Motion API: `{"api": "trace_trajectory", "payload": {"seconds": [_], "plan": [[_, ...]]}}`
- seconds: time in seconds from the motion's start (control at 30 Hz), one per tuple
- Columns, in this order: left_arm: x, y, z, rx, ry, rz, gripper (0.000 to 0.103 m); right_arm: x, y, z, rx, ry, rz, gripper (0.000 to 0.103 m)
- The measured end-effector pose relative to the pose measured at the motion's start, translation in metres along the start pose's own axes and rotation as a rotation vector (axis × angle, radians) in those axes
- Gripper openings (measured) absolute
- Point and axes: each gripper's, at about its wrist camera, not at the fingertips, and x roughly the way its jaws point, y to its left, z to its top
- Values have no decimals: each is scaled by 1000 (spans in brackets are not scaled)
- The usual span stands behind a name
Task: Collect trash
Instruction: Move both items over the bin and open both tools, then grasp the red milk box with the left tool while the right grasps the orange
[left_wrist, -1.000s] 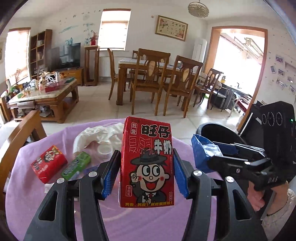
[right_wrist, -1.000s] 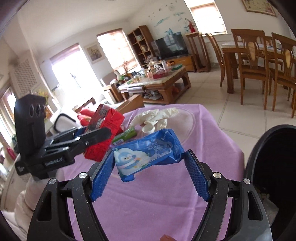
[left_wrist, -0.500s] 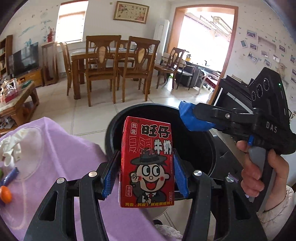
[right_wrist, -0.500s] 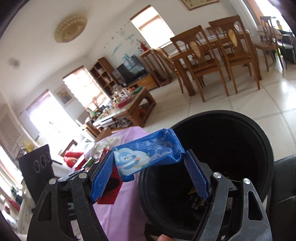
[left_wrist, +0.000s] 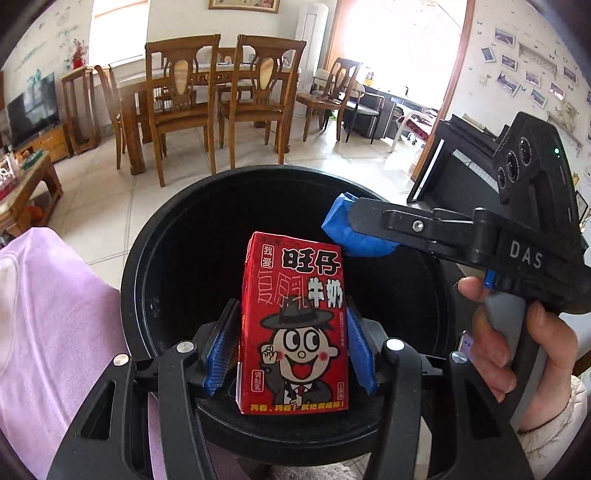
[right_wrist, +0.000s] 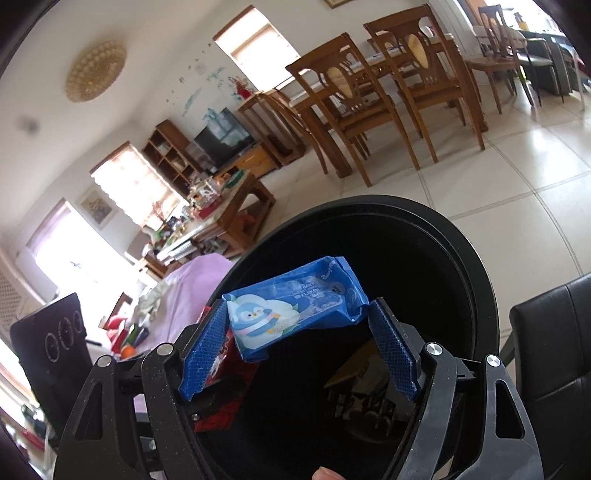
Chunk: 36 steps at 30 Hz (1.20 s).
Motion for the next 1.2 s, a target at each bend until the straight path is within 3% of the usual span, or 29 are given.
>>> {"api": "trace_trajectory", "payload": {"seconds": [0.1, 0.2, 0.3, 0.37, 0.5, 0.73, 0.8, 1.2], "plan": [[3, -10, 1, 18, 9, 26, 57, 2, 7, 1, -5, 1, 13, 78], [0, -14, 0, 30, -4, 54, 77, 2, 10, 2, -11, -5, 25, 80], [-7, -17, -4, 51, -22, 91, 80, -1, 12, 4, -2, -14, 51, 87], [-12, -19, -6, 63, -34, 107, 88, -5, 15, 4, -1, -26, 59, 88], [-25, -23, -11, 87, -66, 131, 89, -14, 23, 7, -7, -56, 59, 95], [-65, -15, -24, 77, -135, 134, 92, -29, 49, 3, -33, -93, 65, 98], [-80, -11, -26, 71, -168, 136, 98, -29, 59, 2, -48, -92, 69, 98], [-142, 30, -45, 29, -265, 161, 98, -4, 120, -9, -33, -42, 103, 98]]}}
